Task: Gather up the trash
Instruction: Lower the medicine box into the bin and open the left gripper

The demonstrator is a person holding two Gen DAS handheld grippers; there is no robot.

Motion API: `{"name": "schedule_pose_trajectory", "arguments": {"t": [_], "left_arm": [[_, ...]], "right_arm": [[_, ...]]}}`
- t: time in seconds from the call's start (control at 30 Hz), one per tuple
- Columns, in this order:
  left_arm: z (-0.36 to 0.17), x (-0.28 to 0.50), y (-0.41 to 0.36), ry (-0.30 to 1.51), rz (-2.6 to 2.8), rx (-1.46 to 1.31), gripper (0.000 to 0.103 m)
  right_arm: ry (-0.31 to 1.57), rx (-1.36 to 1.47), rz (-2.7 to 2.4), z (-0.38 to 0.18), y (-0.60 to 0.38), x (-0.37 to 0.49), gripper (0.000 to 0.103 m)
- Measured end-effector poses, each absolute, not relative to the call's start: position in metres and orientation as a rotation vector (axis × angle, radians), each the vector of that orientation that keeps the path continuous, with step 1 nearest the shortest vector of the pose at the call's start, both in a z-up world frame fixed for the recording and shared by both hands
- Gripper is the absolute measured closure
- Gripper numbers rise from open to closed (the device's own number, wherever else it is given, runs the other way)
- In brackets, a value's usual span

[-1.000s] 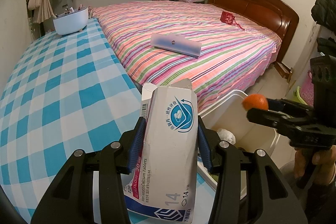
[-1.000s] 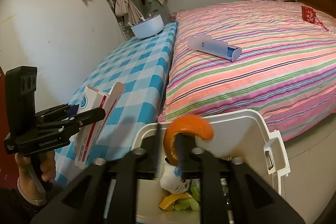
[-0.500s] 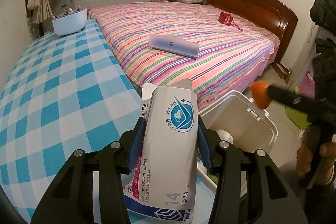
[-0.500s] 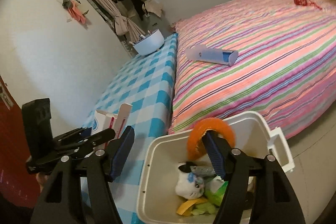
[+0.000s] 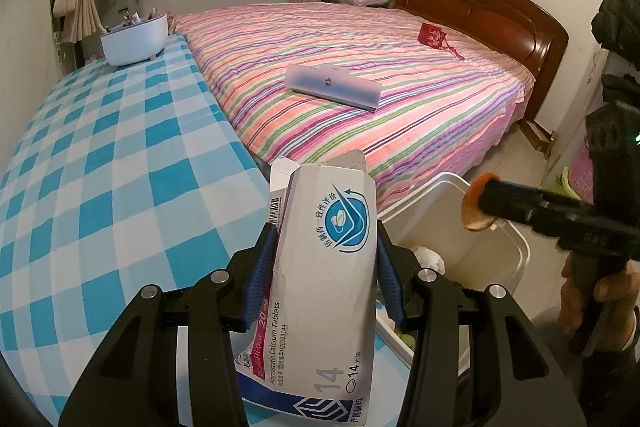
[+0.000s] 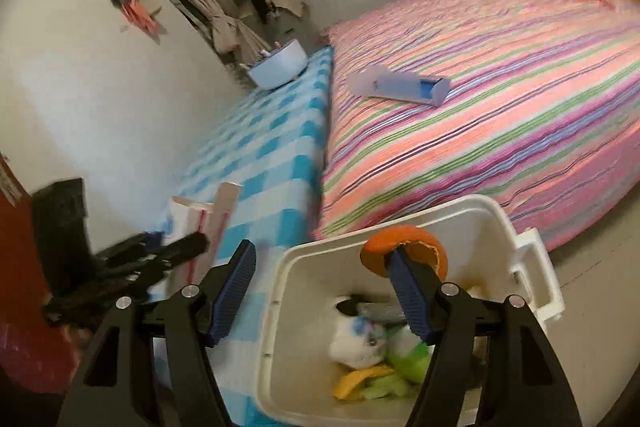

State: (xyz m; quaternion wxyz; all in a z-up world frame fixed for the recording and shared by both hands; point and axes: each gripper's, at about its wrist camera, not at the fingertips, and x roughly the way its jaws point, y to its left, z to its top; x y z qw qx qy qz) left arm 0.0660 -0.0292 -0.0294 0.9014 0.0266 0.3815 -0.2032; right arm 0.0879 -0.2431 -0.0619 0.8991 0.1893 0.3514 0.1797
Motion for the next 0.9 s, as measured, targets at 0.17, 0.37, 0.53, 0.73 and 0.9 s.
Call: {"name": "schedule_pose_trajectory", "arguments": {"t": [0.17, 0.37, 0.53, 0.73, 0.9], "left_arm": [[-0.030, 0.066, -0.030, 0.788, -0.417, 0.060, 0.057], [-0.029, 0.066, -0.030, 0.793, -0.422, 0.048, 0.057], [-0.023, 0.063, -0.039, 0.779, -0.435, 0.044, 0.057], [-0.021, 0.059, -0.060, 0.775, -0.468, 0.048, 0.057], [-0.014, 0.053, -0.083, 0.761, -0.505, 0.051, 0.057]], "right_arm": [[0.785, 0.429, 0.417, -0.069, -0.237, 0.091, 0.038], [0.711, 0.540, 0.481, -0.062, -0.248, 0.084, 0.038], [0.613, 0.597, 0.414, -0.055, -0.260, 0.073, 0.038], [0.505, 0.601, 0.320, -0.040, -0.273, 0.071, 0.038], [0.444, 0.613, 0.281, -0.029, -0.299, 0.066, 0.038]]}}
